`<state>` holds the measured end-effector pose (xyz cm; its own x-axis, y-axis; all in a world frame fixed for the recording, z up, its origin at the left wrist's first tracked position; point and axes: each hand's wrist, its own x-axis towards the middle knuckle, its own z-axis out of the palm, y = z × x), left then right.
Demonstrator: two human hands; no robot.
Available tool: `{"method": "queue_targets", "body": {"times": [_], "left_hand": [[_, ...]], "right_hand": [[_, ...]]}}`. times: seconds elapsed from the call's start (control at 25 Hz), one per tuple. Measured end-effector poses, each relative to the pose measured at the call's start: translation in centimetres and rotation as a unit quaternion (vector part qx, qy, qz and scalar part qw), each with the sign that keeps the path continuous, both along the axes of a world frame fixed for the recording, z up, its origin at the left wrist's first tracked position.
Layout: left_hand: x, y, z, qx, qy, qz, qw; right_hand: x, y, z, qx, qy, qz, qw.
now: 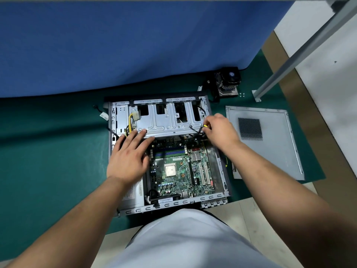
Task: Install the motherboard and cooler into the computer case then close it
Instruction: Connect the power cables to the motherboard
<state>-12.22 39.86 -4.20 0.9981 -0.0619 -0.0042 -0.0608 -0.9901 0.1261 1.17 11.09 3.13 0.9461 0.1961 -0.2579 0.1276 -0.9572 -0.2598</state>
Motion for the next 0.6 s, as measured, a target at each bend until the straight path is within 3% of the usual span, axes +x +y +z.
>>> {"method": "queue_targets", "body": {"times": [0.24, 0.6], "left_hand": [[0.0, 0.0, -0.1, 0.003, 0.004, 0.004, 1.0], [0.2, 0.0, -0.1, -0.005, -0.001, -0.001, 1.0]], "right_hand": [[2.3, 2.7, 0.8, 0.079, -0.056, 0.021, 0.995], [8.0, 7.8, -0.5, -0.061, 0.01, 0.148, 0.987]]}}
